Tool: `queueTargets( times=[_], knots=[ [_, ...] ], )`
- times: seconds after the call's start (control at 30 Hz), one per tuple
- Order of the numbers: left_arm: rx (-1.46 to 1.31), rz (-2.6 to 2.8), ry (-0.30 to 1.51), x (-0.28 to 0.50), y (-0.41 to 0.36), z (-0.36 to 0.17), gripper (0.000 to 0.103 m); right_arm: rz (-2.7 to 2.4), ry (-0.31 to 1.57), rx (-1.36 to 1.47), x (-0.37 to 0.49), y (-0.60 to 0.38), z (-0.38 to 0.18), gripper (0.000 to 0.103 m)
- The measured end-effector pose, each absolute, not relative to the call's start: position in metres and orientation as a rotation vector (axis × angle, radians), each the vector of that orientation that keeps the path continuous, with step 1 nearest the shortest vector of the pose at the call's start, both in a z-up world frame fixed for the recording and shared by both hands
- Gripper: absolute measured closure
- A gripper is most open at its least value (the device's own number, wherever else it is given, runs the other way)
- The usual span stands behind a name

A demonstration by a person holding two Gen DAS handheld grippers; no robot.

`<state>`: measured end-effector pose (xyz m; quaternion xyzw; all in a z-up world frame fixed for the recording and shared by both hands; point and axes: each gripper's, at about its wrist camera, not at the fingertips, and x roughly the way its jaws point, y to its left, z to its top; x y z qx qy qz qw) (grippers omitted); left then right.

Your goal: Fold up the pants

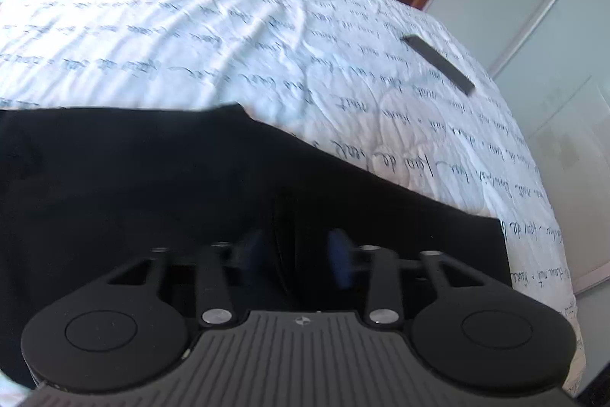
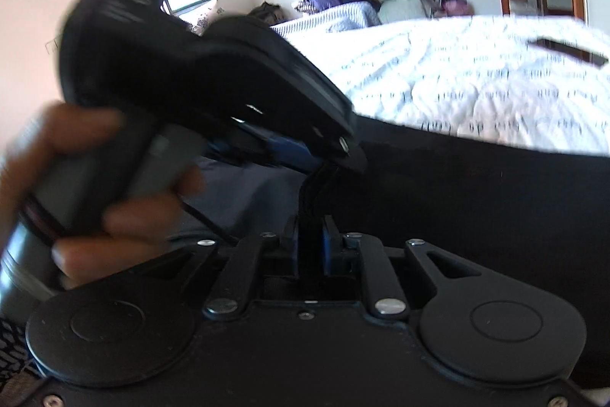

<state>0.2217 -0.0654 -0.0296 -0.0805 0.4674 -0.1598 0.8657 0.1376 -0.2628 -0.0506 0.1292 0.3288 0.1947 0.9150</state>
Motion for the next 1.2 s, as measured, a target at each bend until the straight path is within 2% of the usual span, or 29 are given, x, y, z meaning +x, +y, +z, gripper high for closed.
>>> queueTargets(
  times=[0.07, 0.13, 0.33, 0.43, 0.57, 0.67, 0.73, 0.83, 1.0, 1.13, 1.17, 1.2],
  knots=[
    [-0.139, -0.302, 0.905, 0.209, -0.046, -0.009, 0.031, 0.425, 0.672, 0.257, 0.128, -0.266, -0.046, 0.078],
    [-0.064, -0.261, 0.831, 0.193, -0.026, 0.016, 0.024, 0.447, 0.659, 0.230, 0.117, -0.272, -0.042, 0.071],
    [0.188, -0.067, 0.715, 0.164, 0.014, 0.062, 0.015, 0.416, 0.617, 0.155, 0.101, -0.284, -0.033, 0.071],
    [0.310, -0.012, 0.643, 0.162, 0.005, 0.066, 0.002, 0.306, 0.650, 0.082, 0.109, -0.282, -0.039, 0.071],
    [0.339, -0.199, 0.701, 0.166, -0.044, 0.036, 0.001, 0.249, 0.748, -0.068, 0.118, -0.269, -0.059, 0.071],
    [0.362, -0.307, 0.763, 0.167, -0.083, 0.000, 0.002, 0.247, 0.725, -0.073, 0.099, -0.277, -0.049, 0.071],
    [0.420, -0.279, 0.768, 0.165, -0.104, -0.021, 0.008, 0.199, 0.683, -0.004, 0.082, -0.302, -0.035, 0.071],
    [0.471, -0.298, 0.723, 0.159, -0.121, -0.037, 0.006, 0.046, 0.638, 0.132, 0.068, -0.358, -0.029, 0.065],
    [0.500, -0.316, 0.727, 0.160, -0.143, -0.053, 0.006, 0.030, 0.706, 0.499, 0.066, -0.441, -0.054, 0.062],
    [0.540, -0.333, 0.705, 0.154, -0.161, -0.062, 0.006, 0.148, 0.732, 0.715, 0.070, -0.449, -0.081, 0.062],
    [0.551, -0.330, 0.692, 0.152, -0.164, -0.064, 0.005, 0.144, 0.736, 0.715, 0.071, -0.447, -0.086, 0.065],
    [0.564, -0.327, 0.682, 0.152, -0.166, -0.065, 0.005, 0.129, 0.740, 0.703, 0.073, -0.447, -0.087, 0.081]
  ],
)
